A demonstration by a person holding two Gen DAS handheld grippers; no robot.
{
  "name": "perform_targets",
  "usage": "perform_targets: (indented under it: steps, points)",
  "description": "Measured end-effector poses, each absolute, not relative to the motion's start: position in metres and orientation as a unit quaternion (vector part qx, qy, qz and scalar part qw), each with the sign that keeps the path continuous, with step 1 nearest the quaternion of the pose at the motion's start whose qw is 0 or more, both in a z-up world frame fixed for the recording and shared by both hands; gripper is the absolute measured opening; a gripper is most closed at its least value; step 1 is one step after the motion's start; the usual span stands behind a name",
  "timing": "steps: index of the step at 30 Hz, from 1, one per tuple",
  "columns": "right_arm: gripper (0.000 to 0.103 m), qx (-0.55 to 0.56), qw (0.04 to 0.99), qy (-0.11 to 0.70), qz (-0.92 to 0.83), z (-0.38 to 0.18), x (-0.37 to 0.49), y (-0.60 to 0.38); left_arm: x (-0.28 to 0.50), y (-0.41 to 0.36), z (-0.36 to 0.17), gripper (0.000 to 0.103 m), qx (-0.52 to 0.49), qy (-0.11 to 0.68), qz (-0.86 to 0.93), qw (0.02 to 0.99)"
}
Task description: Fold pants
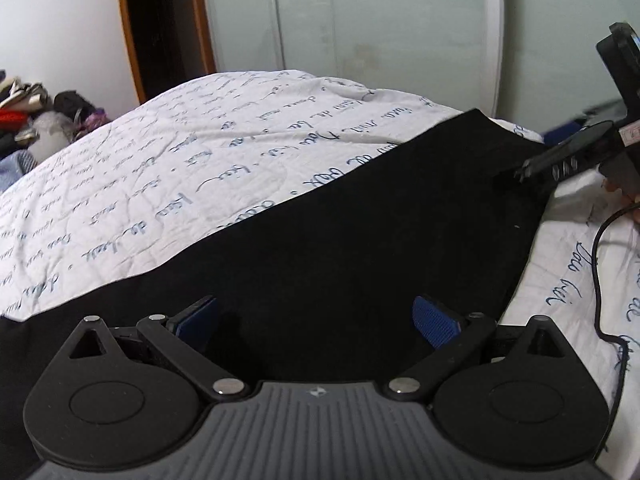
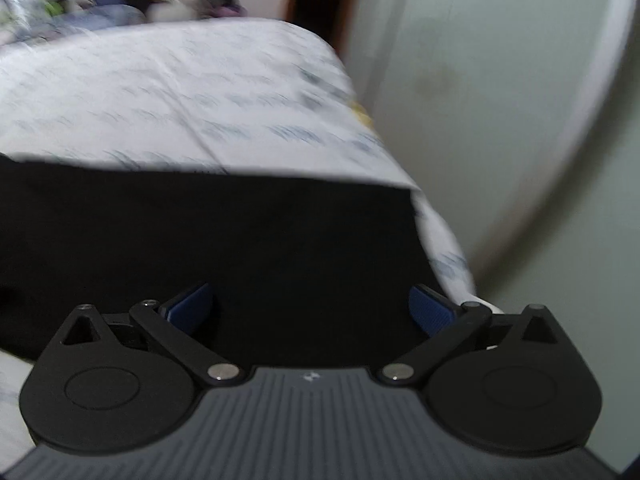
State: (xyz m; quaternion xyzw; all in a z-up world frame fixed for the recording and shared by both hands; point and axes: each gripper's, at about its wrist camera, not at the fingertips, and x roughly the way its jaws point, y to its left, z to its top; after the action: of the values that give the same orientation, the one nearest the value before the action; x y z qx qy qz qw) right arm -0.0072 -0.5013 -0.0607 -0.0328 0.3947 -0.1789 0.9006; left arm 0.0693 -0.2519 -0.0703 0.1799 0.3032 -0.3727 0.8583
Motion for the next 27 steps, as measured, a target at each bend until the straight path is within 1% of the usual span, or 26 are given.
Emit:
perform_targets:
  steps: [2,3,6,8,10,11,14,17,19,21,25,27]
  points:
    - [0.103,0.013,0.897,0.377,-0.228,-0.052,-0.014,-0.51,0.066,-0.243,-0.066,0.103,0.18,0.291,-0.365,0.866]
    - [0.103,0.018,0.902,0.357,-0.243,-0.045,-0.02,-0.506,0.064,-0.238,-0.065,0.103,0.183,0.283,-0.359,0.871]
    - [0.103,0.046,0.929,0.322,-0.178,-0.035,-0.026,-0.48,0.059,-0.225,-0.065,0.103,0.202,0.264,-0.337,0.881]
    - [0.103,0.043,0.931,0.341,-0.125,-0.044,-0.019,-0.46,0.058,-0.217,-0.067,0.103,0.22,0.266,-0.318,0.883]
    - [0.103,-0.003,0.916,0.381,-0.124,-0.063,-0.007,-0.442,0.056,-0.2,-0.07,0.103,0.225,0.27,-0.311,0.883]
    - [0.103,-0.028,0.913,0.383,-0.138,-0.068,-0.006,-0.436,0.054,-0.19,-0.07,0.103,0.22,0.271,-0.311,0.884]
    - [0.103,-0.029,0.922,0.347,-0.169,-0.051,-0.008,-0.42,0.049,-0.153,-0.067,0.103,0.184,0.293,-0.309,0.886]
    - [0.103,-0.007,0.948,0.294,-0.125,-0.027,-0.006,-0.392,0.05,-0.108,-0.066,0.103,0.121,0.338,-0.305,0.882]
    - [0.103,-0.002,0.955,0.286,-0.077,-0.018,0.004,-0.369,0.049,-0.077,-0.065,0.103,0.089,0.349,-0.289,0.887]
    - [0.103,-0.018,0.957,0.289,-0.028,-0.018,0.015,-0.336,0.045,-0.049,-0.059,0.103,0.083,0.336,-0.257,0.902]
    - [0.103,-0.049,0.951,0.301,0.054,-0.031,0.04,-0.267,0.042,-0.003,-0.041,0.103,0.114,0.269,-0.178,0.94]
    - [0.103,-0.064,0.946,0.302,0.095,-0.036,0.049,-0.23,0.05,0.018,-0.04,0.103,0.118,0.269,-0.142,0.945]
